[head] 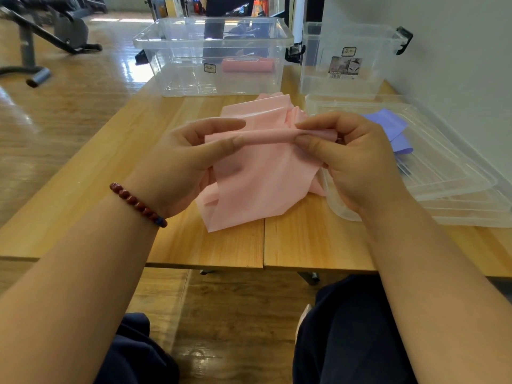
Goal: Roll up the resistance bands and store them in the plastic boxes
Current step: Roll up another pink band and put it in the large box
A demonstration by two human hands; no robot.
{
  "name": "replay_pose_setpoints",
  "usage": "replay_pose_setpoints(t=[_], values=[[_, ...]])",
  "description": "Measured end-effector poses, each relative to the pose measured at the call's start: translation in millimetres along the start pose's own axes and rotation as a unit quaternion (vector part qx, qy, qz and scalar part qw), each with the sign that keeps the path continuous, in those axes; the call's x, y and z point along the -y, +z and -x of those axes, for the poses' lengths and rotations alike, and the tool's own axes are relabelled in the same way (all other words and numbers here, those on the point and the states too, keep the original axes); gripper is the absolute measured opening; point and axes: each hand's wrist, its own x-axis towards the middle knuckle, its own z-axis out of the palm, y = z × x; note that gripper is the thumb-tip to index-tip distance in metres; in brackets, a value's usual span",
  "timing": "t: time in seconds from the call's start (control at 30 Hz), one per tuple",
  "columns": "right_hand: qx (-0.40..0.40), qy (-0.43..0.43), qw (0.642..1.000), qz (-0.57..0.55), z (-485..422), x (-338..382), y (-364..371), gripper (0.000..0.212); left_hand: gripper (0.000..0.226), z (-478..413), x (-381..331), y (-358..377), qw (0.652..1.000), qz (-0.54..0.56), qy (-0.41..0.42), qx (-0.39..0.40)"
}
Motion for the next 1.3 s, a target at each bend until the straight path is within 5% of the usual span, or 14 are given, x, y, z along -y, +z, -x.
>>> replay_pose_setpoints(t=[0.17,1.03,1.2,1.3], values=[[0.009,-0.003,1.0,0.004,-0.4,-1.5,-1.0,0.026,0.026,0.2,-0.1,-0.6,0.999,-0.032,0.0,0.011],[0.118,0.087,0.988,-0.045,-1.8,-3.3,-3.5,0.046,0.017,0.5,1.9,1.5,0.994,-0.094,0.054,-0.015],[0.075,0.056,0.996,0.008,-1.4,-4.5,-3.2,0.019,0.031,-0.4,0.3,-0.1,0.996,-0.072,0.044,-0.026],[0.057,0.043,0.997,0.006,-0.5,-2.7,-1.6,0.022,0.042,-2.0,0.5,-0.1,0.999,-0.03,0.023,-0.025]])
